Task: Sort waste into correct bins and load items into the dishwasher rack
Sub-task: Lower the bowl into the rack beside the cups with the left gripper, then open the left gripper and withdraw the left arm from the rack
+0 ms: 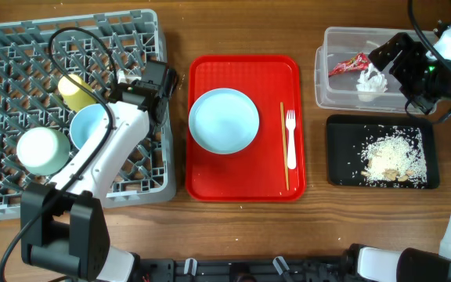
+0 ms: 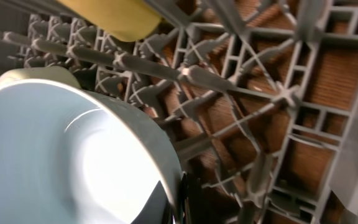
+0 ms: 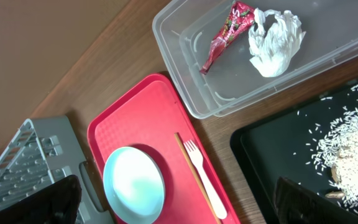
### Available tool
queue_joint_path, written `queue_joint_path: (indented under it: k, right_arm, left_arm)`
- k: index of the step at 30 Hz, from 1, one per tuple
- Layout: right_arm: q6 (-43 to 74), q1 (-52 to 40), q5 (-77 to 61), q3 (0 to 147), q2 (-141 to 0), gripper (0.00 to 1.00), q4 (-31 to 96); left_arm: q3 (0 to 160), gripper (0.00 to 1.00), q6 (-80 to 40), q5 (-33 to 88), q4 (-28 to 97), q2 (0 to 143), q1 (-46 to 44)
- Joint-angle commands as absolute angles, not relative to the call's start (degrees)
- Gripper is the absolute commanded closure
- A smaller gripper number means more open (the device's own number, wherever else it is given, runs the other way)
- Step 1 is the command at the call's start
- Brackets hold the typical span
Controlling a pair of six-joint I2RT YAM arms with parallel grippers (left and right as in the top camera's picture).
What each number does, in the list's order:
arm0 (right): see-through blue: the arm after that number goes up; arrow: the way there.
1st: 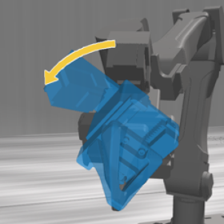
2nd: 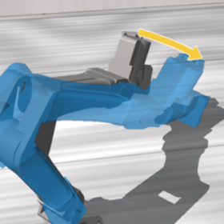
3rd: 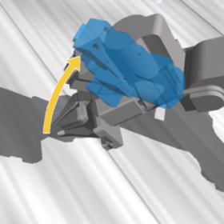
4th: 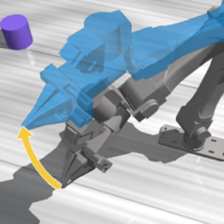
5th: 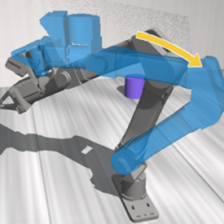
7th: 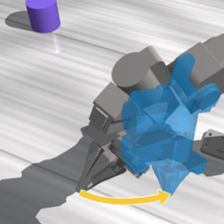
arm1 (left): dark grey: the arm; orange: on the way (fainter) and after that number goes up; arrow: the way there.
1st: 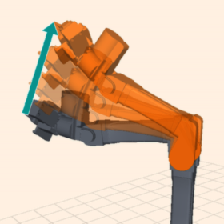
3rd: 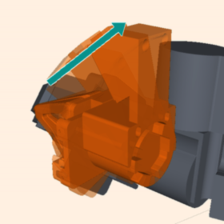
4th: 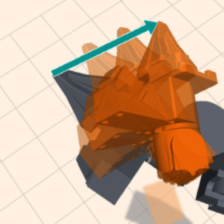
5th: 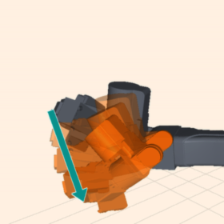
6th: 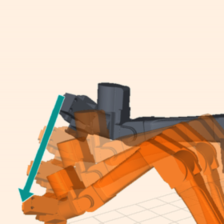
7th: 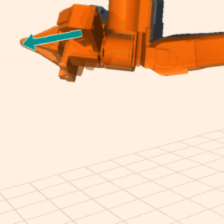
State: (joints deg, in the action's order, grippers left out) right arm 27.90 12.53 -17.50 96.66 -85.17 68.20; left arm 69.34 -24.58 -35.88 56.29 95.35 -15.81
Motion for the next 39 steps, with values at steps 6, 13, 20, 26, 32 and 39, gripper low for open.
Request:
queue_joint_path:
  k: [6,13,20,26,32,39]
  right_arm:
    - [27.2,12.4,-16.7,96.6,-85.4,0.0,68.2]
    - [27.2,12.4,-16.7,96.6,-85.4,0.0,68.2]
    - [27.2,12.4,-16.7,96.6,-85.4,0.0,68.2]
    - [27.2,12.4,-16.7,96.6,-85.4,0.0,68.2]
    - [27.2,12.4,-16.7,96.6,-85.4,0.0,68.2]
    - [27.2,12.4,-16.7,96.6,-85.4,0.0,68.2]
  left_arm:
    - [68.9,0.96,-38.4,-45.5,57.6,88.3,-15.9]
    - [68.9,0.96,-38.7,-24.8,48.3,78.3,-15.9]
    - [68.8,0.96,-40.6,-13.6,46.3,71.2,-10.4]
    - [67.9,0.96,-39.7,6.4,45.9,71.3,1.5]
    - [61.7,0.96,-36.4,34.3,40.0,71.4,16.7]
    - [50.9,0.96,-36.2,59.5,30.0,71.6,34.4]
